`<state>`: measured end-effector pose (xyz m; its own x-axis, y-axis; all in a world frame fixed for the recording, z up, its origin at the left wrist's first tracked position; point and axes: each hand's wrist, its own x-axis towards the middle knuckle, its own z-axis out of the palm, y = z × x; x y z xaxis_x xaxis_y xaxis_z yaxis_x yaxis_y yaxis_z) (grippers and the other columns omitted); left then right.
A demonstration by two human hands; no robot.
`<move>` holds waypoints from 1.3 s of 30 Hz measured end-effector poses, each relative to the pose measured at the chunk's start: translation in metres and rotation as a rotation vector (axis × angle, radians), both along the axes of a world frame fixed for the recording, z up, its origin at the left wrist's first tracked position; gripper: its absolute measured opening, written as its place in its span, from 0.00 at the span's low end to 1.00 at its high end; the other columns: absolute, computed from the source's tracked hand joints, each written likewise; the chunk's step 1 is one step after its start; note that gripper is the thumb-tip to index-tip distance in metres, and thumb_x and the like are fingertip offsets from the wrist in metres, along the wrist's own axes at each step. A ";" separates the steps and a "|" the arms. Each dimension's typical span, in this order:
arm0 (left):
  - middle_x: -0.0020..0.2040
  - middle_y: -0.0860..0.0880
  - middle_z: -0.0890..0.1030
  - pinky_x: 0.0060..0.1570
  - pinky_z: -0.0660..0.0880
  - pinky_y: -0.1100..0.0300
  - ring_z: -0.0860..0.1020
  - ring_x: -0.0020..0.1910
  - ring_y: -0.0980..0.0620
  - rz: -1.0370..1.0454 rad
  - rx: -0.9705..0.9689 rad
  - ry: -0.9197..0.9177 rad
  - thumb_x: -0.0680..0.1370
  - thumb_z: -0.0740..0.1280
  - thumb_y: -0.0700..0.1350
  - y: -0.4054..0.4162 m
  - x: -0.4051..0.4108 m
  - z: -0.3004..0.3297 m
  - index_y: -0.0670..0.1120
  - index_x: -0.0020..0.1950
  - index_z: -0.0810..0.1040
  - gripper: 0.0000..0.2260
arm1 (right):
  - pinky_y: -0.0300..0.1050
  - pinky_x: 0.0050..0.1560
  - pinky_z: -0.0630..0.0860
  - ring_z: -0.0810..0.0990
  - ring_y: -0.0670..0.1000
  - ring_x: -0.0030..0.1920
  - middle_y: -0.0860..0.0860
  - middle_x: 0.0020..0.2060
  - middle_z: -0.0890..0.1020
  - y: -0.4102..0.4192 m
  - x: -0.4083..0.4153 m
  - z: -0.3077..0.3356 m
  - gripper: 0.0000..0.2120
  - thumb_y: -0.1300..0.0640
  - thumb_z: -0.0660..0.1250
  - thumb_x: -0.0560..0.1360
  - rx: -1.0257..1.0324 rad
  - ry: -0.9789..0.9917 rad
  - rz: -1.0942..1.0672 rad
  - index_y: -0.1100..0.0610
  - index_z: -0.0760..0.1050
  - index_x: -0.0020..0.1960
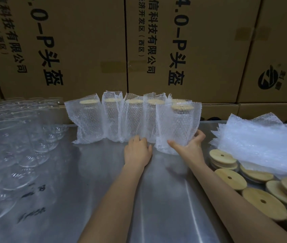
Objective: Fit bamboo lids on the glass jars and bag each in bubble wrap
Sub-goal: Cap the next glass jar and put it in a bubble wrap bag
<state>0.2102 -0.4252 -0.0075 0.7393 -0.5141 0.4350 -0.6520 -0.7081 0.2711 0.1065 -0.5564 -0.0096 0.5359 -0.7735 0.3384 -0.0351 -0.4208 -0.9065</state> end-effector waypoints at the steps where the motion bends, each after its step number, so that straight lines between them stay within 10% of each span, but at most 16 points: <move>1: 0.58 0.44 0.74 0.51 0.71 0.52 0.72 0.58 0.45 -0.001 -0.001 0.001 0.81 0.56 0.50 0.004 -0.006 0.000 0.43 0.57 0.75 0.14 | 0.52 0.63 0.70 0.70 0.55 0.66 0.53 0.69 0.64 0.003 -0.004 0.000 0.47 0.46 0.78 0.66 -0.001 0.021 -0.016 0.50 0.48 0.71; 8: 0.57 0.43 0.73 0.48 0.70 0.53 0.72 0.57 0.44 0.002 0.006 0.007 0.81 0.56 0.46 0.044 -0.055 -0.001 0.42 0.57 0.74 0.12 | 0.56 0.66 0.68 0.67 0.58 0.71 0.58 0.73 0.63 0.036 -0.046 0.001 0.45 0.49 0.74 0.72 -0.008 0.130 -0.059 0.55 0.47 0.75; 22: 0.55 0.47 0.73 0.42 0.64 0.58 0.73 0.55 0.46 -0.111 -0.028 -0.011 0.81 0.57 0.49 0.144 -0.150 -0.005 0.45 0.57 0.74 0.11 | 0.49 0.52 0.74 0.79 0.54 0.51 0.55 0.50 0.82 0.095 -0.136 0.002 0.06 0.59 0.67 0.76 -0.185 0.297 0.055 0.54 0.78 0.52; 30: 0.53 0.45 0.78 0.48 0.76 0.52 0.78 0.51 0.43 -0.297 -0.122 -0.331 0.72 0.68 0.40 0.226 -0.151 0.010 0.42 0.58 0.77 0.14 | 0.52 0.51 0.76 0.79 0.52 0.48 0.50 0.44 0.82 0.107 -0.164 0.000 0.04 0.57 0.66 0.76 -0.209 0.343 0.068 0.52 0.80 0.47; 39: 0.69 0.36 0.63 0.71 0.48 0.37 0.59 0.70 0.37 0.521 -0.334 -0.315 0.68 0.74 0.41 0.362 -0.075 0.065 0.37 0.70 0.62 0.34 | 0.47 0.44 0.74 0.79 0.51 0.41 0.47 0.36 0.81 0.111 -0.167 0.003 0.05 0.57 0.67 0.76 -0.226 0.356 0.040 0.50 0.79 0.43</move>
<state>0.1348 -0.0632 0.0579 0.6655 0.0729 0.7428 -0.3328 -0.8618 0.3828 -0.0602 -0.4458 -0.0068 0.6780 -0.6775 0.2851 -0.3092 -0.6147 -0.7256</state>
